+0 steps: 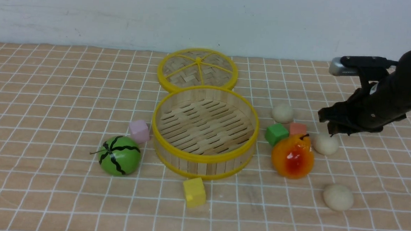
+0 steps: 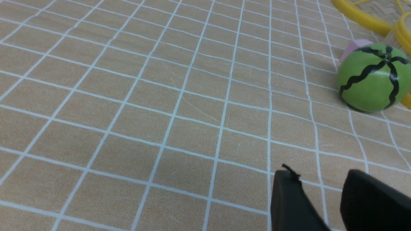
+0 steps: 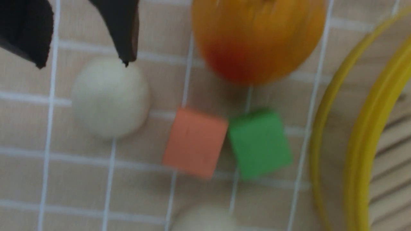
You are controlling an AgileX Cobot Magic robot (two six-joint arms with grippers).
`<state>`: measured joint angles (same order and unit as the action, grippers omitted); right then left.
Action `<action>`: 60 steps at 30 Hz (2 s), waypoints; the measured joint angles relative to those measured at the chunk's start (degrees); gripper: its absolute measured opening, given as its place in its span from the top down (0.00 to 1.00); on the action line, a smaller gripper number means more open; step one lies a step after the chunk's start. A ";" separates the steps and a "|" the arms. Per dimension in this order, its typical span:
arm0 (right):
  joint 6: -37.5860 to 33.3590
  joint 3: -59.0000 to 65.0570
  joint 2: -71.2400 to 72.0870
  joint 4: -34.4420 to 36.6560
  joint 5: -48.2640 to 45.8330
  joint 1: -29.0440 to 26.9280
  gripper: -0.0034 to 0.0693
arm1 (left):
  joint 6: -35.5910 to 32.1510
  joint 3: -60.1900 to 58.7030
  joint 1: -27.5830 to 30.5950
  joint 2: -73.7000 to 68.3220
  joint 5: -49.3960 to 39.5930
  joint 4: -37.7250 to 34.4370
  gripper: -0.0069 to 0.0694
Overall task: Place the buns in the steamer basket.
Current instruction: Use the right arm to grab a steamed stuffed bun, then use the right arm to put the steamed stuffed bun into the steamer
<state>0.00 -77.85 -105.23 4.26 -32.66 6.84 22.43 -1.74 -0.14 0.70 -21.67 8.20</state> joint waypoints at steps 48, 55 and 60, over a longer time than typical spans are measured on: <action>-11.40 -21.81 -16.65 23.51 -0.02 17.16 0.95 | 0.00 0.00 0.00 0.00 0.00 0.00 0.60; -11.45 -21.94 -20.32 24.14 2.02 18.28 0.88 | 0.00 0.00 0.00 0.00 0.00 0.00 0.60; -11.55 -22.20 -19.85 24.15 1.67 18.28 0.75 | 0.00 0.00 0.00 0.00 0.00 0.00 0.60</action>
<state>-11.55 -100.05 -125.09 28.41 -30.99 25.12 22.43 -1.74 -0.14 0.70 -21.67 8.20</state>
